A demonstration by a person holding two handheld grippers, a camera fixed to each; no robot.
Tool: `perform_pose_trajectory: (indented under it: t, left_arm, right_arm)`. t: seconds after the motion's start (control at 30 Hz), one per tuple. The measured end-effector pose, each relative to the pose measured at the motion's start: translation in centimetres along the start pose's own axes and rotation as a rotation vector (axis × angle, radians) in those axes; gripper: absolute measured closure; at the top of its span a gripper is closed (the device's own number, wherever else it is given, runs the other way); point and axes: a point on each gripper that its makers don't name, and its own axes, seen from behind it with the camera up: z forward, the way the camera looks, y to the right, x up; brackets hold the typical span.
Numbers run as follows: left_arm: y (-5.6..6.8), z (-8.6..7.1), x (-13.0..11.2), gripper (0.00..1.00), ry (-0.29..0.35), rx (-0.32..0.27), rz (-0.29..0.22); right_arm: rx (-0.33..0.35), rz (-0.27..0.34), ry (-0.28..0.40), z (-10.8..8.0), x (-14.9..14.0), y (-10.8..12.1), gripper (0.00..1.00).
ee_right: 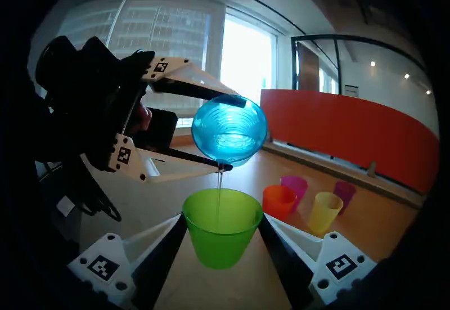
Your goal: Pour water
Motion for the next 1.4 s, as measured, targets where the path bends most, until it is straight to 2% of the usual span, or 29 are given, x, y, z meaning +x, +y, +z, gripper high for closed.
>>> perform_pose_trajectory:
  t: [1.4]
  left_arm:
    - [0.05, -0.31, 0.47, 0.13, -0.001, 0.005, 0.093]
  right_arm:
    - [-0.006, 0.001, 0.007, -0.09, 0.04, 0.23, 0.08]
